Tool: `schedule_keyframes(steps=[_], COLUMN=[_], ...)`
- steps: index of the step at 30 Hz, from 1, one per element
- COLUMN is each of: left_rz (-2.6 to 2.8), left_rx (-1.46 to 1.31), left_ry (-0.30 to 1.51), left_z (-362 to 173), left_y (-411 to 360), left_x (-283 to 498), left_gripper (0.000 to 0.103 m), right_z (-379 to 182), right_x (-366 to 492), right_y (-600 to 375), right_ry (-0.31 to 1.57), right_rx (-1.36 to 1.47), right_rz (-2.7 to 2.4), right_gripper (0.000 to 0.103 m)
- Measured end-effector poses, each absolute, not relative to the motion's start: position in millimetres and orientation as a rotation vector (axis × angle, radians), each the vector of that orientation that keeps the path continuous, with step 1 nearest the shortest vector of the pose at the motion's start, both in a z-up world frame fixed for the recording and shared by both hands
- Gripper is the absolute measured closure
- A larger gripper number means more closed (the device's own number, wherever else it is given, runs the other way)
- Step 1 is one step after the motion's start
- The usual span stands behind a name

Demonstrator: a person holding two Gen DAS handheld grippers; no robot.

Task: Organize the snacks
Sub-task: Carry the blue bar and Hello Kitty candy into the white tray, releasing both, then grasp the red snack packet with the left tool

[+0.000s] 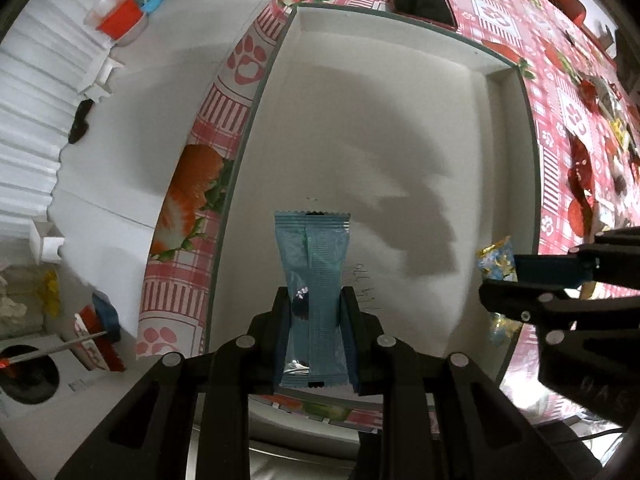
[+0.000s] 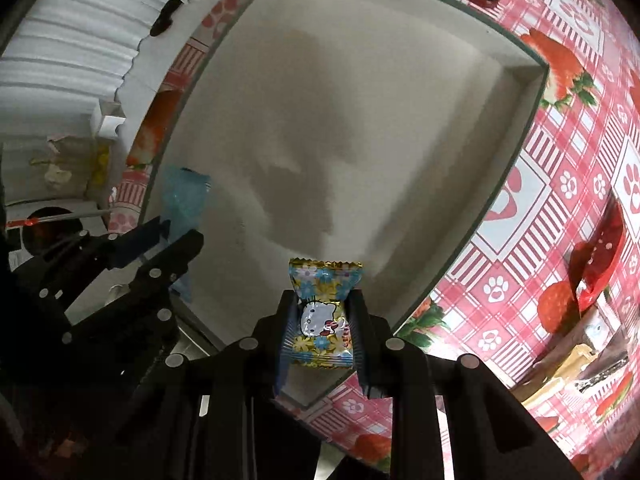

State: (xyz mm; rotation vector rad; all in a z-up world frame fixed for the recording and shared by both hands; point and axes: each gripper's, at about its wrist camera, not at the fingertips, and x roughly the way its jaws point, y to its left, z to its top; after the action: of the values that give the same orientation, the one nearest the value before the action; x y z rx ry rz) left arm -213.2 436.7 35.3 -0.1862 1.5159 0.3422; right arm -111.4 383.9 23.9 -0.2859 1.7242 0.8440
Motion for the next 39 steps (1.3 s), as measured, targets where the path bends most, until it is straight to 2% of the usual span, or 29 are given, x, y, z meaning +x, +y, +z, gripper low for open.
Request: schedule_keyframes(steps=[1,2,3,4,5,6,15,16,17,18,28,32,39], left_rz=[0.338,0.337,0.336,0.342,0.351,0.349,0.234,0.210,0.189,0.157,-0.026,-0.057,-0.060], left_rx=[-0.183,-0.182,-0.181,-0.172,-0.160,-0.156,-0.111,-0.104,-0.097,-0.087,-0.056,-0.069,-0.096], left_ry=[1.515,1.515,1.513,1.505,1.497,1.489,1.457,1.451,1.446,1.438,1.434,1.457,1.519], left_z=[36,36,37,39,42,43,63,66,69,72,80,68,35], left_y=[436,435,433,432,430,428,390,382,375,366,298,273,238], left_x=[-213,-214,-213,-212,-211,-209,-185,-181,-177,-171,-111,-77,-23], left_gripper=[0.072,0.063,0.050,0.046,0.038,0.035,0.033,0.033,0.032,0.031,0.027,0.026,0.026], right_z=[25,25,27,28,31,34,33,32,31,31,12,10,6], right_x=[-110,-108,-106,-103,-100,-96,-66,-63,-61,-61,-65,-79,-101], right_y=[385,384,381,379,376,373,299,290,276,262,129,75,38], right_ry=[1.724,1.723,1.720,1.715,1.701,1.689,1.701,1.704,1.707,1.703,1.736,1.764,1.779], right_rx=[-0.281,-0.275,-0.272,-0.268,-0.263,-0.254,-0.090,-0.071,-0.047,-0.018,0.241,0.335,0.385], right_rz=[0.839,0.831,0.825,0.815,0.803,0.792,0.623,0.599,0.565,0.539,0.225,0.141,0.096], right_gripper=[0.075,0.074,0.066,0.045,0.028,0.022,0.022,0.018,0.001,0.000,0.000,0.000,0.000])
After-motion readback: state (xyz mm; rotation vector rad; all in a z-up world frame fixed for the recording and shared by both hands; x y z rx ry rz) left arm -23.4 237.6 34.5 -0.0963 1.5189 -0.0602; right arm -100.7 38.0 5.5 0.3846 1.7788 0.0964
